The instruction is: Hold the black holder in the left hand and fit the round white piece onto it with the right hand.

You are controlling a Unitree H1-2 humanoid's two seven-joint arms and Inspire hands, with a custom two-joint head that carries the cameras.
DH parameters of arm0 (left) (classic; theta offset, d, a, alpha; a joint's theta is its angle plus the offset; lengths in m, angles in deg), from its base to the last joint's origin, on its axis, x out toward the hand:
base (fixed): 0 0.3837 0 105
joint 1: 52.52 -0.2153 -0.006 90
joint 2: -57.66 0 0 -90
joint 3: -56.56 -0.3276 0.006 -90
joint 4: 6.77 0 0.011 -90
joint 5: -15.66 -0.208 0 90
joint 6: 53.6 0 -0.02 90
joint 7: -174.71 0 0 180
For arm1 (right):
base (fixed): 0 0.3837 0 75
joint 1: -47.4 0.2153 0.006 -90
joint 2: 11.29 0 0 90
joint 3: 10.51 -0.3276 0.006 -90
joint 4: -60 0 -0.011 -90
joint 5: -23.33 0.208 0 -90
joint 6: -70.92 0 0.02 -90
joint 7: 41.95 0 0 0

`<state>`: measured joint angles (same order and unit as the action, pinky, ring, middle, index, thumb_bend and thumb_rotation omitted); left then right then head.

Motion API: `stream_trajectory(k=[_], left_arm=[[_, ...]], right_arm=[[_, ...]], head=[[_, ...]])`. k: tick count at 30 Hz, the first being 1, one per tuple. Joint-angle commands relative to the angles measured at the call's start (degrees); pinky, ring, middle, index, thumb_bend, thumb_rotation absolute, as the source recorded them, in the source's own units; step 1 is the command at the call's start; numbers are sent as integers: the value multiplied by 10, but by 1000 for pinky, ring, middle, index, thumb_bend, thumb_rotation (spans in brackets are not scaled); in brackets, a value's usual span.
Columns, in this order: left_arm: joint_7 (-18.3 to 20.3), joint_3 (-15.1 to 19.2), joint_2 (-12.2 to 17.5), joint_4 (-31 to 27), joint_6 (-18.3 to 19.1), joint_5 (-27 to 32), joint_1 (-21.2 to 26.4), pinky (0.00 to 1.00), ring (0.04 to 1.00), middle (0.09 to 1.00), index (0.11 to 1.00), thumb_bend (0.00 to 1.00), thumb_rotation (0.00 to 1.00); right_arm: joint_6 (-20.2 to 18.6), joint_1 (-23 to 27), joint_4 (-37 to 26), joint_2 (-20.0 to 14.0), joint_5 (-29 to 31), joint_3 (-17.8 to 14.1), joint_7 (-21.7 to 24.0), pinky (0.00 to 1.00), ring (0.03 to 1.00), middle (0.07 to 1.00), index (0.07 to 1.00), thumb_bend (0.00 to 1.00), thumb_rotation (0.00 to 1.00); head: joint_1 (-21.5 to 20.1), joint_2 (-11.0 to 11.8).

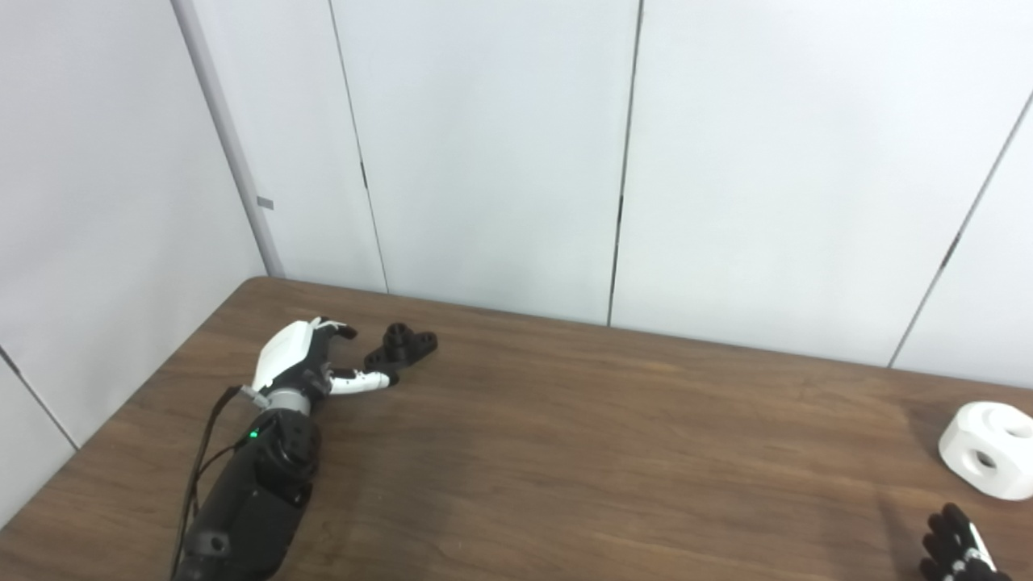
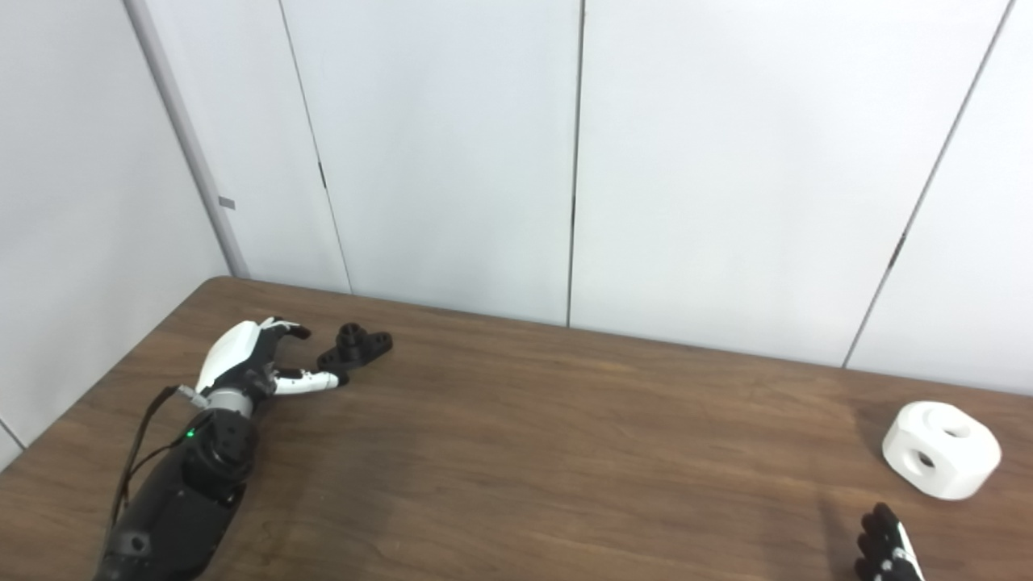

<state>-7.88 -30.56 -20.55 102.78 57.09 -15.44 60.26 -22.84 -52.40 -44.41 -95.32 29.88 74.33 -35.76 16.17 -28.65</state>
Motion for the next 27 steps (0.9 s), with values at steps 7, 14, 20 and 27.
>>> stream_trajectory(k=[7, 14, 20, 27], left_arm=[[-25, -29, 35, 63, -50, -1, 64, 1000, 1000, 966, 798, 952, 370], [-27, -50, 37, 95, -56, -2, 88, 1000, 1000, 963, 806, 948, 339], [-37, -59, 31, 109, -70, 3, 97, 1000, 1000, 959, 793, 939, 325], [-42, -65, 27, 122, -69, 5, 103, 1000, 1000, 949, 781, 930, 321]], right_arm=[[7, -4, -8, 8, -11, 6, -7, 1000, 973, 963, 1000, 657, 1000], [3, -4, -10, 6, -17, 7, -12, 1000, 981, 970, 1000, 645, 1000], [0, -5, -12, 5, -17, 9, -14, 1000, 978, 971, 1000, 644, 1000], [1, -5, -11, 3, -13, 9, -14, 1000, 981, 971, 1000, 648, 1000]], head=[[-10, 4], [-12, 2], [-14, 1], [-13, 0]])
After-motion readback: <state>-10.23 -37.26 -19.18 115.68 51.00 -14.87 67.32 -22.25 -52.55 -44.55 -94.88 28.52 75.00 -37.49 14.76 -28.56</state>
